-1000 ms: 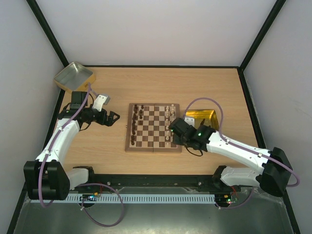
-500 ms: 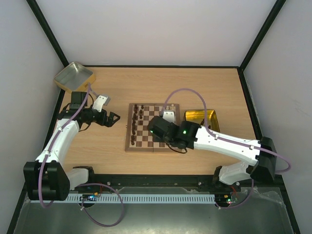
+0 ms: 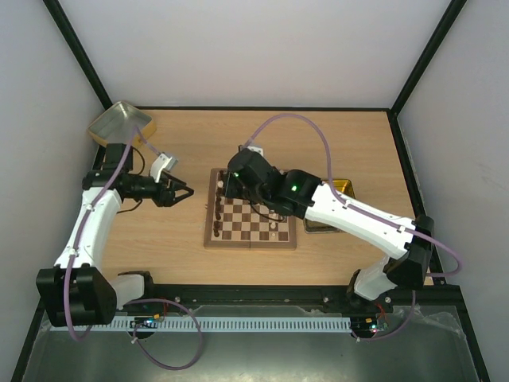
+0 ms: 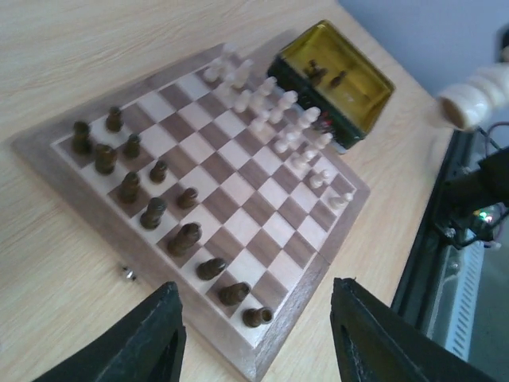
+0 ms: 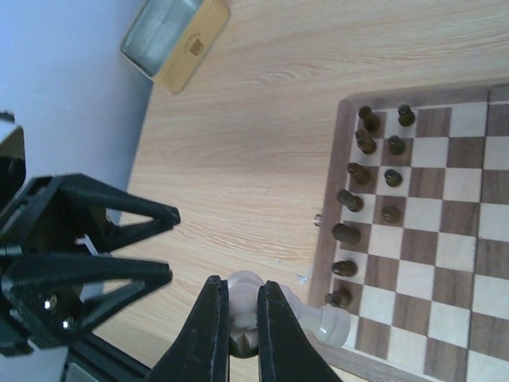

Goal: Set up the chess pieces on the board
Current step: Pick up the chess piece from the storage box.

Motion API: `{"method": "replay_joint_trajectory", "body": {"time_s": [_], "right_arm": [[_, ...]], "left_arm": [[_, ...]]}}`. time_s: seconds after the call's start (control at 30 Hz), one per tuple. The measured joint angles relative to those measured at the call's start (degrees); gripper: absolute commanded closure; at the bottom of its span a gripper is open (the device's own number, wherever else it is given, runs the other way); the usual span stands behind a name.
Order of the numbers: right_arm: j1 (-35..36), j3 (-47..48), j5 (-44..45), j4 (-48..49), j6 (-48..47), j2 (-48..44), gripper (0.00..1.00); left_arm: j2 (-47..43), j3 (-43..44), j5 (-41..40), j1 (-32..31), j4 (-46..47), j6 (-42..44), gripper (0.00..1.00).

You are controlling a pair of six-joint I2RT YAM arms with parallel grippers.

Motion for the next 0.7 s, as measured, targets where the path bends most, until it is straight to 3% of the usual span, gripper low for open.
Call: {"method": "replay_joint_trajectory", "body": {"time_s": [0.17,0.4,0.7], "right_arm": [[-2.43,0.79,-4.31,3.89,0.15,-0.02,0.98],[-5.05,0.22,-12.09,12.63,3.08,-0.26,0.98],[-7.58,-10.86,-22.34,28.35,12.07,-1.84,0.98]], "left_arm": [[1.16,3.58,7.17,0.94,-8.76,9.4,0.67],[3.74,6.99,14.82,2.34,-21.53,24.22,0.68],[1.36,6.95,19.26,3.23,-24.87,29.42,0.68]]}}
